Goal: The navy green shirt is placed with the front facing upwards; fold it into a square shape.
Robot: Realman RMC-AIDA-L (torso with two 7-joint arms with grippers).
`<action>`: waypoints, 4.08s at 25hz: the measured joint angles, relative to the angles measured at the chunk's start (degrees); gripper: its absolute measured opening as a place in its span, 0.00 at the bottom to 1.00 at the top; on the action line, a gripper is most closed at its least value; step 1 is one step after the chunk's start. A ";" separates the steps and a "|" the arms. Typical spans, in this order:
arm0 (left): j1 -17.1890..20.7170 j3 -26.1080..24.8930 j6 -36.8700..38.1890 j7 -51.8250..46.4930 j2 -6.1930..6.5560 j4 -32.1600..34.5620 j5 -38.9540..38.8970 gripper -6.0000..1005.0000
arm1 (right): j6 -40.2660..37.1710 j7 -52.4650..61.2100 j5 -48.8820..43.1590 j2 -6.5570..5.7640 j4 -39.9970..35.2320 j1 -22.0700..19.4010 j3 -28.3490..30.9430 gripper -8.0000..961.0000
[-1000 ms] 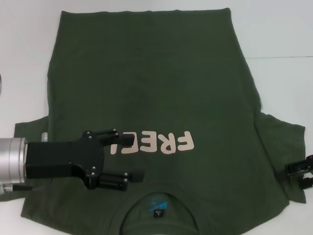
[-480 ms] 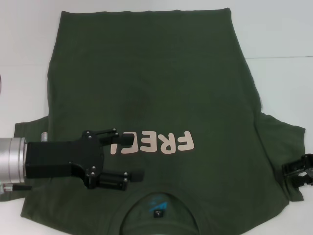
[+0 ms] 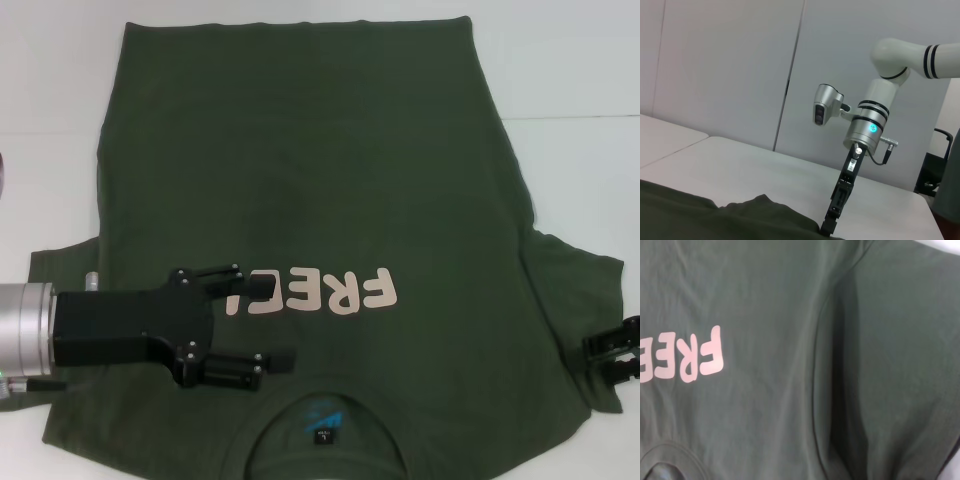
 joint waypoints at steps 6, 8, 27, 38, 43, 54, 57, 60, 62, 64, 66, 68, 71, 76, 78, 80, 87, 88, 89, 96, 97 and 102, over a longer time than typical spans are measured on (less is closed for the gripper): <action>0.06 0.06 0.00 0.00 -0.06 0.00 0.00 0.89 | -0.28 0.25 0.03 -0.81 -0.53 -0.19 0.00 0.76; 0.06 0.08 0.00 0.00 -0.06 0.00 0.00 0.89 | -0.39 0.34 0.08 -1.09 -0.54 -0.19 0.00 0.76; 0.24 0.09 -0.04 -0.05 -0.24 0.00 0.00 0.88 | -0.44 1.24 -1.27 -2.02 -0.67 0.39 -2.46 0.76; 0.45 0.09 -0.54 -0.01 -0.41 0.00 0.00 0.88 | 0.69 1.24 -1.84 -1.65 -0.45 0.91 -2.53 0.76; 0.44 0.09 -0.55 0.00 -0.41 0.00 0.00 0.88 | 1.29 2.24 -1.83 -1.47 -0.49 0.97 -4.52 0.76; 0.25 0.09 -0.93 0.09 -0.41 0.00 0.00 0.88 | 1.72 2.72 -1.73 -1.16 -0.41 1.81 -5.63 0.76; 0.17 0.09 -1.32 0.09 -0.41 0.00 0.00 0.88 | 1.94 2.72 -1.59 -1.08 -0.19 2.09 -5.63 0.76; 0.13 0.09 -1.43 0.09 -0.39 0.00 0.00 0.88 | 2.07 2.72 -1.61 -0.98 -0.11 2.27 -5.63 0.76; 0.09 0.09 -1.51 0.09 -0.35 0.00 0.00 0.88 | 2.14 2.72 -1.52 -0.94 -0.07 2.28 -5.60 0.76; 0.01 0.09 -1.64 0.09 -0.34 0.00 0.00 0.88 | 2.25 2.71 -1.43 -0.77 -0.02 2.34 -5.56 0.76; -0.01 0.09 -1.66 0.09 -0.33 0.00 0.00 0.88 | 2.25 2.70 -1.43 -0.58 0.00 2.41 -5.54 0.76; -0.03 0.09 -1.83 0.09 -0.32 0.00 0.00 0.88 | 2.30 2.70 -1.43 -0.45 0.01 2.52 -5.53 0.76; -0.05 0.09 -2.00 0.09 -0.32 0.00 0.00 0.88 | 2.65 3.15 -1.43 -0.35 0.04 2.62 -5.54 0.76; -0.10 0.09 -2.13 0.08 -0.32 0.00 0.00 0.88 | 3.38 3.50 -1.32 -0.34 -0.20 2.36 -4.97 0.73; -0.11 -0.01 -2.20 0.08 -0.30 0.00 -0.01 0.88 | 3.55 3.37 -1.22 -0.34 -0.45 2.13 -4.76 0.67; -0.11 -0.10 -2.24 0.08 -0.25 0.00 -0.05 0.88 | 3.63 3.37 -1.21 -0.39 -0.49 2.06 -4.71 0.61; -0.11 -0.25 -2.30 0.08 -0.24 0.00 -0.15 0.87 | 3.55 3.44 -1.49 -0.41 -0.23 2.44 -5.16 0.30; -0.08 -0.25 -2.33 0.08 -0.23 0.00 -0.17 0.87 | 3.55 3.44 -1.52 -0.40 -0.18 2.46 -5.17 0.28; -0.05 -0.26 -2.36 0.08 -0.23 0.00 -0.18 0.87 | 3.55 3.44 -1.53 -0.40 -0.16 2.47 -5.18 0.26; 0.18 -0.13 -3.02 0.12 -0.33 0.00 -0.29 0.87 | 3.34 3.27 -1.62 -0.36 -0.08 2.41 -5.19 0.10; 0.20 -0.11 -3.02 0.13 -0.36 0.00 -0.31 0.87 | 3.30 3.20 -1.62 -0.35 -0.12 2.33 -5.19 0.08; 0.22 -0.08 -3.02 0.15 -0.40 0.00 -0.43 0.87 | 3.29 2.48 -1.56 -0.24 -0.72 1.81 -5.19 0.04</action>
